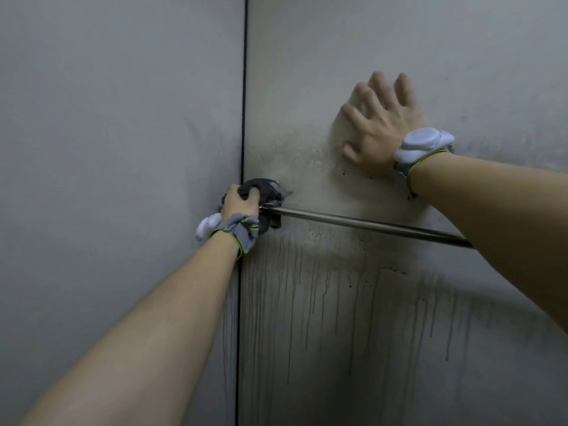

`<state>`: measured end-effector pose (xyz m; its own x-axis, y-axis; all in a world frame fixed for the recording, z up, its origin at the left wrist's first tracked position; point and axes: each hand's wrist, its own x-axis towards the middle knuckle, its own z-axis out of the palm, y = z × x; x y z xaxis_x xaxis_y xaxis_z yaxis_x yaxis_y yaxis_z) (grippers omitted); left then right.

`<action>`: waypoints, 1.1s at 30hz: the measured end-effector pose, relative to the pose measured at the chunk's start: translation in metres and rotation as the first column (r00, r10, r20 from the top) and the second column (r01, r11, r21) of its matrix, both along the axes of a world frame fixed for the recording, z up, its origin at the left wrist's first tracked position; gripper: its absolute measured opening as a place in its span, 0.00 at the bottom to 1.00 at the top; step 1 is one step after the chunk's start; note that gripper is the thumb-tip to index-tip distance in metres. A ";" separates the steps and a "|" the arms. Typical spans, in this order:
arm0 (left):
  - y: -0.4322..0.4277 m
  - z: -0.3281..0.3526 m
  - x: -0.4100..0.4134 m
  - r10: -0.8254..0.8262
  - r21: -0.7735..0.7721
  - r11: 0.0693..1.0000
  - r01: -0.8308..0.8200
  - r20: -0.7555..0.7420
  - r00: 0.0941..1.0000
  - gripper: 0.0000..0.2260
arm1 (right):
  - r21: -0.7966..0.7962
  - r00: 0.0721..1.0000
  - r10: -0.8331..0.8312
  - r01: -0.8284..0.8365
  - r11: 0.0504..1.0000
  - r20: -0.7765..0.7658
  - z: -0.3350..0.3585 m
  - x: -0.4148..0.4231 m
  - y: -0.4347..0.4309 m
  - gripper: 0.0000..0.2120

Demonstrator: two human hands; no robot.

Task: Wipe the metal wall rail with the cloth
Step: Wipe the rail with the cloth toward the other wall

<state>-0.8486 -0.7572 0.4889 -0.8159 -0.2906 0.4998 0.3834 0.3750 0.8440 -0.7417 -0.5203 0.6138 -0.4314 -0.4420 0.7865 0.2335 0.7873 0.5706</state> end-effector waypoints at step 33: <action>-0.011 -0.092 0.005 -0.200 0.225 0.950 0.215 -0.087 0.976 0.17 | -0.039 1.000 0.027 -0.027 0.999 -0.017 -0.002 0.014 -0.008 0.30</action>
<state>-0.8434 -0.7679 0.3973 -0.8399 -0.2321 0.4906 0.4864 0.0789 0.8702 -0.7276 -0.5278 0.6117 -0.4068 -0.4223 0.8101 0.2211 0.8149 0.5358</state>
